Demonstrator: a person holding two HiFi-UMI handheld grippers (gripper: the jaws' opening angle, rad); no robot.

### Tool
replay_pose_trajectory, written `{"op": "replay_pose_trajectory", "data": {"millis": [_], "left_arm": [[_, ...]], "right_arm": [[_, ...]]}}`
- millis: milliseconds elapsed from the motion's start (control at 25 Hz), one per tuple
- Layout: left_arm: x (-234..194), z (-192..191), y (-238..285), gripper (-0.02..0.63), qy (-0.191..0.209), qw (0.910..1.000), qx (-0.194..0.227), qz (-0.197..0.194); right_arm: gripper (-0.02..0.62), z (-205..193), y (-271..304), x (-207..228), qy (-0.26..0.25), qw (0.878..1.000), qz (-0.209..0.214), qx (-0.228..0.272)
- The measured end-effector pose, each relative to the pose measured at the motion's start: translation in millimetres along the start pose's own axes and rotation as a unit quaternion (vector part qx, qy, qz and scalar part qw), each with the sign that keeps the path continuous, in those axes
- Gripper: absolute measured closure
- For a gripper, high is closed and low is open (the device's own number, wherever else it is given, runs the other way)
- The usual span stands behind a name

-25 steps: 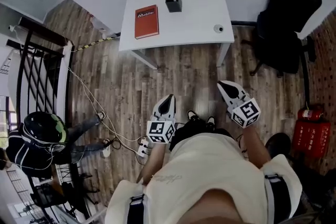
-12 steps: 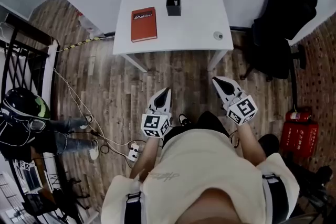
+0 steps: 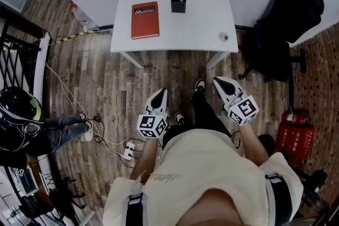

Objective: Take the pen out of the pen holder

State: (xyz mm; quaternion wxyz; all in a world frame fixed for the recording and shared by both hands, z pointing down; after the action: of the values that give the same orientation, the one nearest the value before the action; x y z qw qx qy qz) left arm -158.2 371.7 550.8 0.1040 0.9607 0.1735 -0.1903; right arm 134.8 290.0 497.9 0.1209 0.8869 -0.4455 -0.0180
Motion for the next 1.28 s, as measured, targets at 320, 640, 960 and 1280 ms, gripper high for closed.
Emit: {"op": "replay_pose_trajectory", "data": {"millis": [320, 640, 960, 1280], "left_arm": [[-11, 26, 44, 0.586, 0.025, 0.9997, -0.006, -0.002], [-30, 73, 110, 0.586, 0.067, 0.9975, -0.016, 0.017], [-33, 109, 213, 0.586, 0.08, 0.9967, -0.002, 0.018], [-40, 121, 273, 0.586, 0.078, 0.9967, -0.009, 0.019]], "right_arm": [[0.588, 1, 64, 36, 0.02, 0.999, 0.041, -0.003], [0.588, 34, 129, 104, 0.005, 0.997, 0.068, 0.031], [0.588, 50, 171, 181, 0.0, 0.995, 0.094, 0.024], [0.588, 55, 212, 232, 0.002, 0.994, 0.109, 0.012]]}}
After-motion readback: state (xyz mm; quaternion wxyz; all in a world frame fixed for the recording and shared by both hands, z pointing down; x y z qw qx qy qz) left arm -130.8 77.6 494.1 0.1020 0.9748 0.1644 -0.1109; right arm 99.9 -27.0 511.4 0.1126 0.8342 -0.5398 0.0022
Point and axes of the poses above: the fingertips, and each gripper's own axes: y forward along the fingers, x to its right, z out of its top, the point moved 9 cm from there along -y, backward along the fingers, and after that the axes turned 3 degrees about -z, right-handed, at the moved point
